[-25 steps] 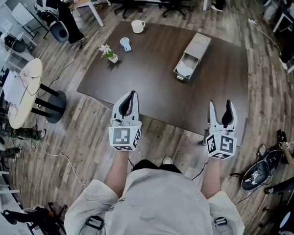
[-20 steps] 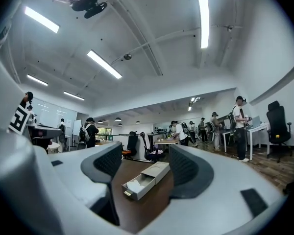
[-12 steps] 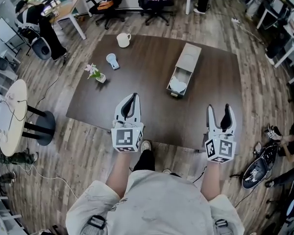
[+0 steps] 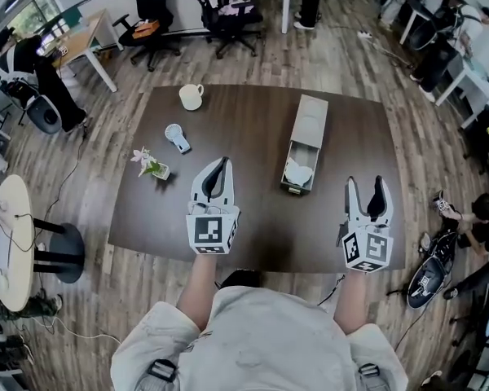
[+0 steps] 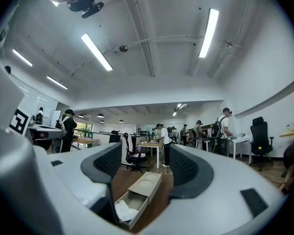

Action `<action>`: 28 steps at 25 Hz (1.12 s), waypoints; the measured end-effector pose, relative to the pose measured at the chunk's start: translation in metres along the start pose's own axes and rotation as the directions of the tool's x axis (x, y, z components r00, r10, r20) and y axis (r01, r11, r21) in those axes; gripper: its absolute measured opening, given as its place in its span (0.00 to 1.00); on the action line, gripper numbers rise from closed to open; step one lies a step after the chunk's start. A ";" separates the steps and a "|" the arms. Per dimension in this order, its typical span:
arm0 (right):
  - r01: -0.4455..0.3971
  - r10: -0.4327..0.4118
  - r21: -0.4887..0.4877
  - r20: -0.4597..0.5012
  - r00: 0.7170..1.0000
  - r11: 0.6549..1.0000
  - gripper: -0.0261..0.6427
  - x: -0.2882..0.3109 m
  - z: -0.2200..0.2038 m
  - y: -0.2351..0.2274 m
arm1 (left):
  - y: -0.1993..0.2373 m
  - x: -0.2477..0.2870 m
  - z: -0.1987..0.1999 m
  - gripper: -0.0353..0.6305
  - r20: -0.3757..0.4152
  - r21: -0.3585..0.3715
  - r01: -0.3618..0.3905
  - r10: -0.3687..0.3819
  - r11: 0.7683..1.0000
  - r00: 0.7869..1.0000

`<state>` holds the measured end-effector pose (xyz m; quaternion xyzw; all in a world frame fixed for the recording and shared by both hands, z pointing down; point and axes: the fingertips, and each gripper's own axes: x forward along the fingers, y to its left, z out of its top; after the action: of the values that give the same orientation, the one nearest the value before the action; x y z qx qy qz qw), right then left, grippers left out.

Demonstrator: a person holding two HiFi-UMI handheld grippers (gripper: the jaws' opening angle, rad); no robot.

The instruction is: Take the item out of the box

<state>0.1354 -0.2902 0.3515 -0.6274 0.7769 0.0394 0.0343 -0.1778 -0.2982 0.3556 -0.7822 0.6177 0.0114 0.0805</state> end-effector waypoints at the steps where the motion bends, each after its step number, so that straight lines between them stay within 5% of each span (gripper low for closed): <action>1: 0.007 -0.007 -0.002 0.000 1.000 1.000 0.49 0.006 0.000 0.003 | 0.006 0.005 0.000 0.06 0.002 -0.004 0.005 -0.005 1.000 1.000; 14: 0.052 -0.051 -0.024 0.045 0.998 0.998 0.49 0.060 0.004 0.045 | 0.064 0.045 -0.013 0.06 0.044 -0.065 0.072 -0.070 0.995 0.997; 28: 0.064 -0.061 -0.049 0.045 0.997 0.997 0.49 0.076 0.004 0.039 | 0.053 0.071 -0.017 0.06 0.045 -0.023 0.125 -0.124 0.992 0.991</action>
<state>0.0817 -0.3560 0.3405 -0.6511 0.7547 0.0715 0.0364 -0.2141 -0.3810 0.3583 -0.8197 0.5656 0.0313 0.0844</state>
